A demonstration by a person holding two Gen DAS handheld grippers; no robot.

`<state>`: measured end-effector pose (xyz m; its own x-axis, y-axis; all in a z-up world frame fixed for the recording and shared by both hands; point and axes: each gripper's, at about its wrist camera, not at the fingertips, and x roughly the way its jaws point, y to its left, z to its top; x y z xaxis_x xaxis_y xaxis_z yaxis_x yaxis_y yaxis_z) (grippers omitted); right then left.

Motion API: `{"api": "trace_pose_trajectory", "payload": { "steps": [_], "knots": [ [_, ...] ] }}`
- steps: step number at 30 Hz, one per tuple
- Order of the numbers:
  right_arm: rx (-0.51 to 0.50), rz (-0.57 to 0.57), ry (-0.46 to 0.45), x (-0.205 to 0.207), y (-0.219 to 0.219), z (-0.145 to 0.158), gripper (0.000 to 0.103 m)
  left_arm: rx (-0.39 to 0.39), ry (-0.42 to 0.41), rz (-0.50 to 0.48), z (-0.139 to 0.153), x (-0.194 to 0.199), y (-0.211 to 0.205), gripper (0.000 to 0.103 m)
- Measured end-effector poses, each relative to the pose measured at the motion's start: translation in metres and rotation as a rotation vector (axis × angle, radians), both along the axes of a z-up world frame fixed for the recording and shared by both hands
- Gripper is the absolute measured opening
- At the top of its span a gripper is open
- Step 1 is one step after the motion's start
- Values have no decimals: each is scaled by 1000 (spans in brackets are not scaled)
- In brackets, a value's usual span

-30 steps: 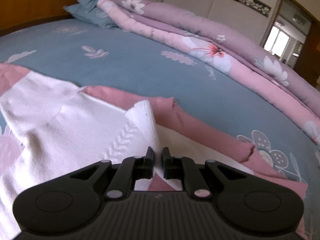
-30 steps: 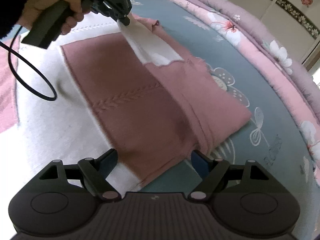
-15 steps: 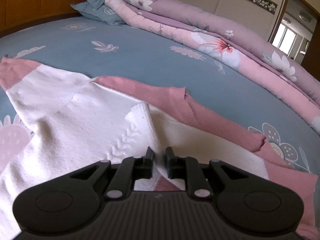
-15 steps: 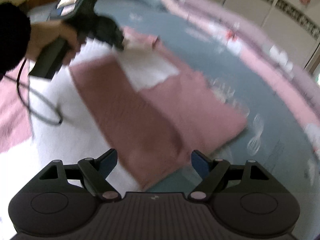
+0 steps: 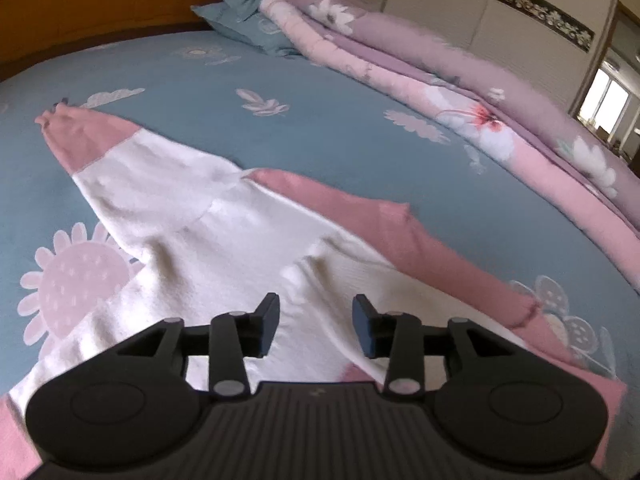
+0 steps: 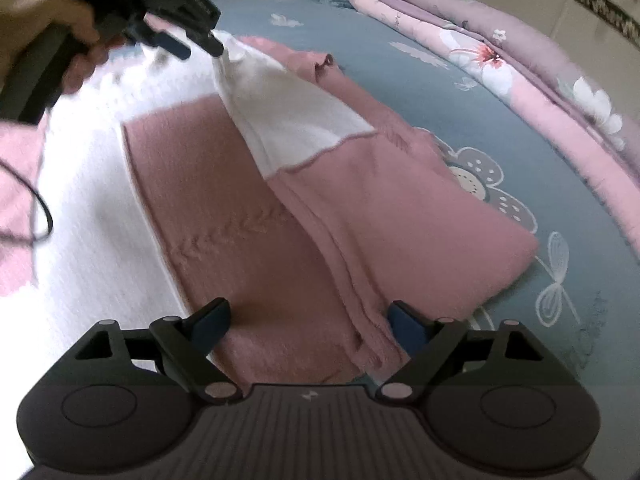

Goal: Fold clothes
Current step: 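Lower the white cuff onto the sweater body and open the left gripper, then withdraw both open grippers above the folded sleeve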

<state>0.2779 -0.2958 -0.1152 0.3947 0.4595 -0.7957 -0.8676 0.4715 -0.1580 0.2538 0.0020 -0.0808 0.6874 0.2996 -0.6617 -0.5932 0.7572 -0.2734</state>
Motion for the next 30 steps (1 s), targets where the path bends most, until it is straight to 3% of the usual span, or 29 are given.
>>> {"api": "trace_pose_trajectory", "payload": {
  "steps": [4, 8, 11, 14, 18, 19, 21, 24, 26, 28, 30],
  "knots": [
    [98, 16, 82, 14, -28, 31, 83, -31, -30, -117, 12, 7, -46, 43],
    [116, -36, 123, 49, -70, 55, 72, -52, -30, -275, 14, 31, -108, 45],
    [106, -129, 110, 83, -97, 64, 56, -12, -19, -385, 9, 52, -151, 46],
    [110, -217, 101, 107, -120, 71, 55, 47, 33, -450, -2, 68, -176, 46],
    [130, -276, 123, 119, -132, 71, 55, 127, 147, -440, -37, 72, -184, 46],
    [128, -276, 135, 122, -131, 68, 56, 165, 148, -444, -42, 71, -183, 51],
    [122, -262, 152, 119, -127, 64, 56, 211, 125, -461, -45, 68, -181, 51],
    [116, -211, 167, 114, -116, 61, 56, 133, 126, -405, -32, 71, -168, 46],
    [124, -170, 178, 108, -107, 59, 54, 52, 84, -375, -23, 65, -165, 47],
    [143, -128, 198, 101, -98, 55, 30, 11, 37, -371, -16, 58, -166, 50],
    [146, -86, 227, 96, -84, 46, 22, -1, 5, -386, -10, 53, -172, 51]
  ]
}}
